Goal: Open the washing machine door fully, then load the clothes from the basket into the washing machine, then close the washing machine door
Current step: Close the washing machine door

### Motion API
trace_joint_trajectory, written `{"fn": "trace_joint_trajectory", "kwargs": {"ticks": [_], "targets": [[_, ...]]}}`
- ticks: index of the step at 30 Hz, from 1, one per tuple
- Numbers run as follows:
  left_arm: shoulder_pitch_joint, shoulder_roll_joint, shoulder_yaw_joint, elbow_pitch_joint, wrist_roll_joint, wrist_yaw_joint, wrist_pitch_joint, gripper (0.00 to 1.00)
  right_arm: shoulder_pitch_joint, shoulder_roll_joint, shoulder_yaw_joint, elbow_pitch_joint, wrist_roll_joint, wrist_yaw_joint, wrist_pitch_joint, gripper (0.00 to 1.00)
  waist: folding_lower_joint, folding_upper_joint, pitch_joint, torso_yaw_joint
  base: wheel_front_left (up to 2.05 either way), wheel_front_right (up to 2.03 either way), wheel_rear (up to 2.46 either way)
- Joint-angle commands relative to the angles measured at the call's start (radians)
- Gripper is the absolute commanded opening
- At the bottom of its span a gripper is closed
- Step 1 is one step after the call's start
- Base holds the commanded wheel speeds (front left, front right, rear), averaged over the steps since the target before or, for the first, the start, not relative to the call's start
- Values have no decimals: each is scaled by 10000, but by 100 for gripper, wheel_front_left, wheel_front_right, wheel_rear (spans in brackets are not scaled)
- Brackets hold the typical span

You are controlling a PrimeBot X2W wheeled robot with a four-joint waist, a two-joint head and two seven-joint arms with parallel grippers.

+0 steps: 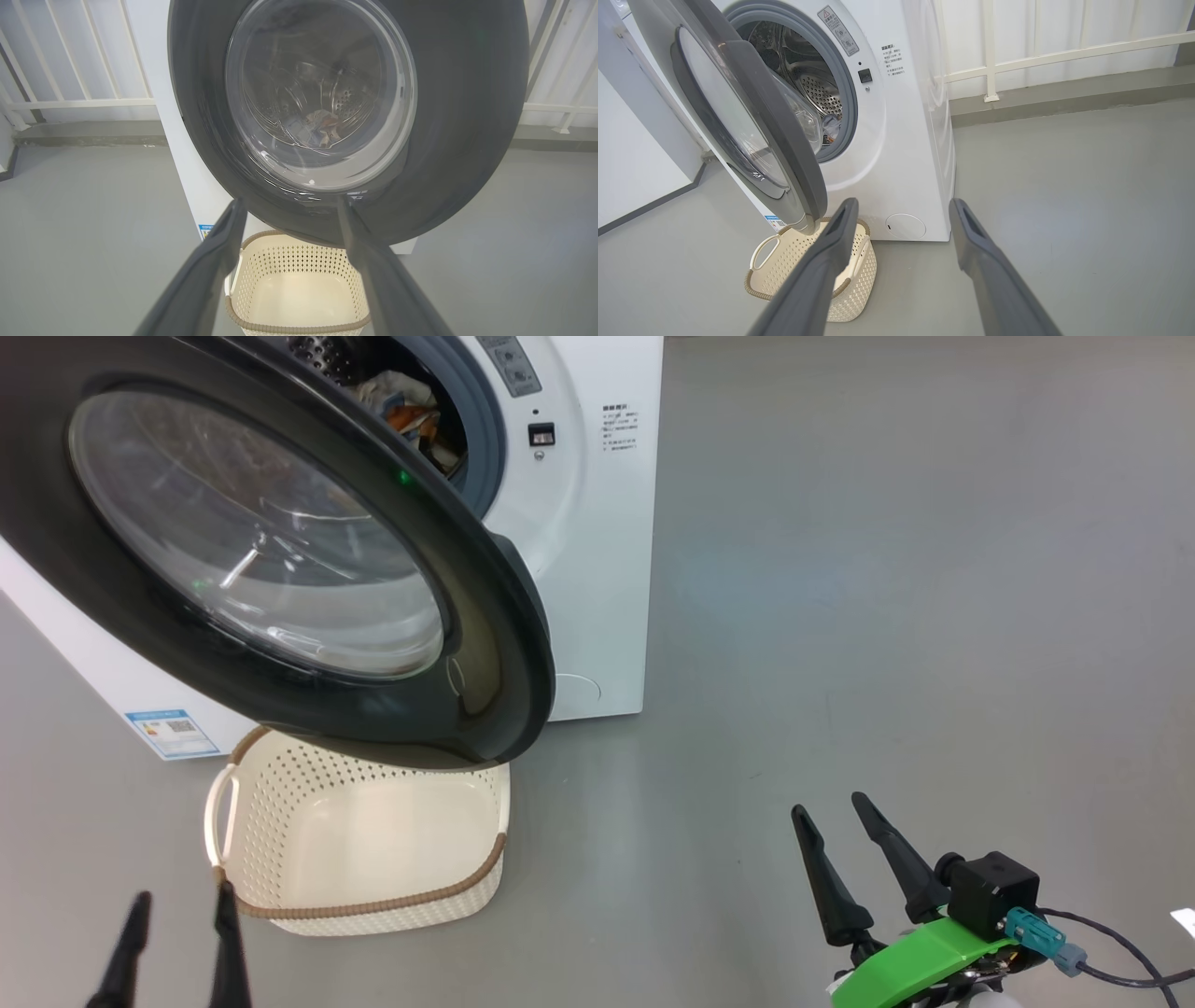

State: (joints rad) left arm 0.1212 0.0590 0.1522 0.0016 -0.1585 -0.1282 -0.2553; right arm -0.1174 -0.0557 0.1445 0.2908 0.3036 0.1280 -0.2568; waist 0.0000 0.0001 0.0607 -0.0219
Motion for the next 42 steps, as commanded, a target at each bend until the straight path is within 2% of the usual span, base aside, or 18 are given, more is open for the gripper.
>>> {"fn": "trace_joint_trajectory", "kwargs": {"ticks": [1, 12, 18, 38, 39, 40, 41, 42], "targets": [[-71, 33, 314, -133, 204, -23, -64, 100, 4, 55, 205, -304, -19, 27, -49, 100, 0, -1, 4, -15, 0, 0, 0], [19, -80, 674, -183, 303, 77, -64, 100, 58, 55, 142, -356, -101, 27, -49, 100, 0, -1, -69, -15, 0, 0, 0], [58, -85, 679, -27, 25, 328, -64, 100, 104, 55, 141, -394, -121, 27, -49, 100, 0, -1, -152, -22, 0, 0, 0], [95, -87, 578, 122, -192, 521, -64, 100, 120, 55, 163, -401, -140, 27, -49, 100, 0, -1, -192, 35, 0, 0, 0], [94, -87, 570, 126, -202, 527, -64, 100, 113, 55, 156, -416, -146, 27, -49, 81, 0, -1, -182, 40, 0, 0, 0], [91, -87, 561, 131, -213, 533, -64, 100, 106, 55, 144, -437, -157, 27, -49, 43, 0, -1, -176, 48, 0, 0, 0], [88, -87, 552, 136, -227, 537, -64, 100, 99, 55, 121, -471, -174, 27, -49, 0, 0, -1, -172, 56, 0, 0, 0], [84, -87, 548, 144, -251, 546, -64, 100, 97, 55, 97, -501, -172, 27, -49, 0, 0, -1, -168, 63, 0, 0, 0]]}}
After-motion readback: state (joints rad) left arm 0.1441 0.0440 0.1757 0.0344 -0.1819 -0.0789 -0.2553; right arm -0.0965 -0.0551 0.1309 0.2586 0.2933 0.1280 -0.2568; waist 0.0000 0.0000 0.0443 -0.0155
